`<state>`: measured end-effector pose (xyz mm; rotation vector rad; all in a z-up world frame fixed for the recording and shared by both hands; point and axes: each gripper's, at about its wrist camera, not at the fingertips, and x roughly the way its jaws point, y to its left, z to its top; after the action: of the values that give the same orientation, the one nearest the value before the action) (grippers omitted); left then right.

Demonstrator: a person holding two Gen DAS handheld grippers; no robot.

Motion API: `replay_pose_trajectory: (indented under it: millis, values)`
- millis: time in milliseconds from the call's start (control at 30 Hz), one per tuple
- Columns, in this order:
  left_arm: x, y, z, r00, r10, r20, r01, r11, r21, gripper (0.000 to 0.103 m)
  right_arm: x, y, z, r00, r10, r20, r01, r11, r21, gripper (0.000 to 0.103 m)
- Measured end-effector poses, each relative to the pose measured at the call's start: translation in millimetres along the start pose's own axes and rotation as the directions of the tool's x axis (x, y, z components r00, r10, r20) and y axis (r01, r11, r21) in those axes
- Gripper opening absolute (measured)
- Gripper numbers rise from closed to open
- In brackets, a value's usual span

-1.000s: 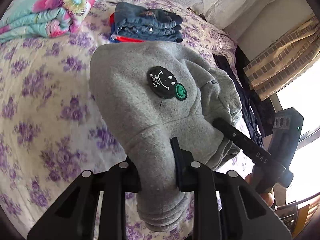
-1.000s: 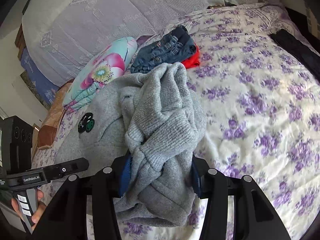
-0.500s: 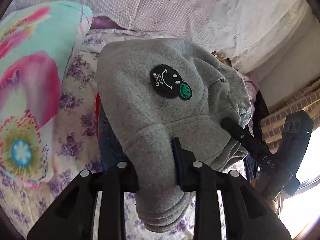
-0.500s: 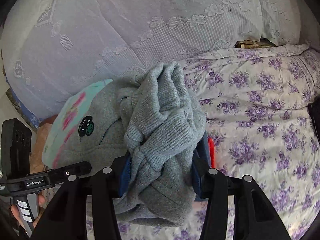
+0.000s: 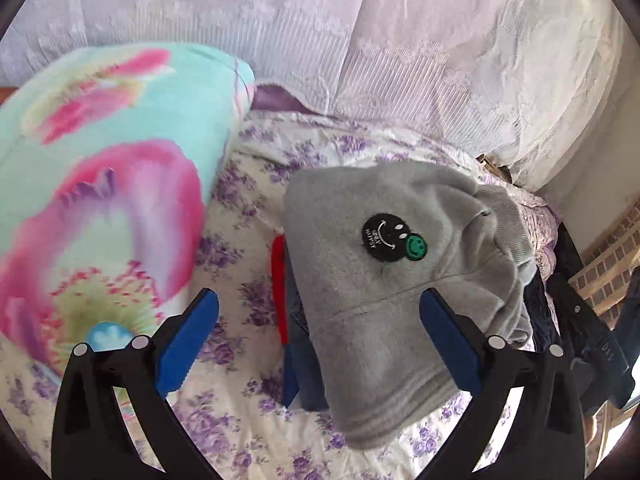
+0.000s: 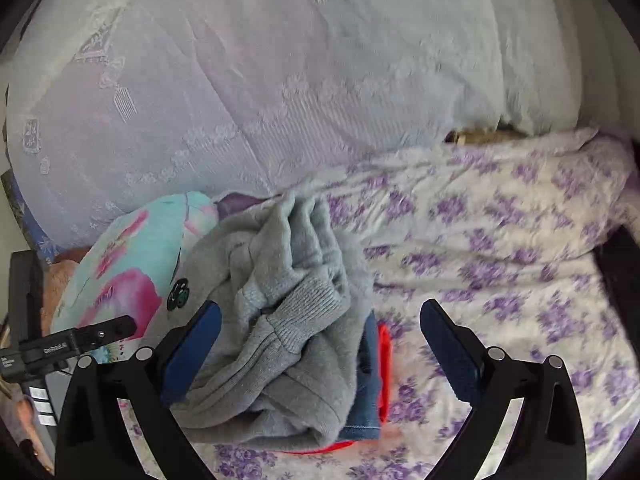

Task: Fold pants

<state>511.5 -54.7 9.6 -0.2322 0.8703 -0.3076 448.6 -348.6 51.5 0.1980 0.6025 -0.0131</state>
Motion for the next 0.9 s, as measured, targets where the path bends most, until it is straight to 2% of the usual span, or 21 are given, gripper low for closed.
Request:
replay_pose_trajectory:
  millis: [100,167,233,333,400,467,600,733,900]
  values:
    - [-55.9,-15.0,-24.2,0.990,0.123,0.064,-0.129,0.986,0.107,0.098,-56.1,14.2,-11.6,0.991,-0.130,-0.023,0.130,0.991,-0.035,0.100]
    - [-88.6,-28.9,-50.8,0.977,0.205,0.067,-0.213,0.964,0.161,0.098,-90.8,27.0,-37.0,0.981,-0.183,-0.070,0.177,0.981,-0.080,0.100]
    - [-125.7,-40.5,-92.1,0.967,0.240,0.089,-0.253,0.950,0.181,0.098,-128.5,37.6,-76.6,0.974,-0.201,-0.103,0.190,0.976,-0.102,0.100]
    - [-178.8,-53.9,-168.1,0.968,0.222,0.117,-0.242,0.948,0.205,0.098,-185.6,54.2,-144.3,0.975,-0.189,-0.113,0.179,0.979,-0.096,0.100]
    - [-209.2,-60.9,-221.8,0.967,0.212,0.142,-0.238,0.950,0.203,0.098,-224.0,63.0,-187.6,0.982,-0.169,-0.088,0.161,0.983,-0.083,0.100]
    - [-230.8,-62.5,-272.4,0.970,0.198,0.143,-0.222,0.958,0.184,0.098,-258.5,68.2,-226.3,0.982,-0.181,-0.054,0.178,0.982,-0.059,0.100]
    - [-256.2,-62.1,-346.1,0.978,0.170,0.117,-0.188,0.969,0.163,0.098,-299.3,74.5,-276.0,0.973,-0.225,-0.050,0.223,0.974,-0.047,0.100]
    - [-274.8,-61.7,-376.6,0.961,0.226,0.156,-0.255,0.946,0.200,0.098,-316.9,85.9,-294.6,0.972,-0.229,-0.053,0.225,0.972,-0.073,0.100]
    - [-297.4,-54.1,-381.2,0.953,0.236,0.191,-0.271,0.944,0.186,0.098,-321.1,94.2,-297.2,0.977,-0.205,-0.053,0.202,0.978,-0.058,0.100]
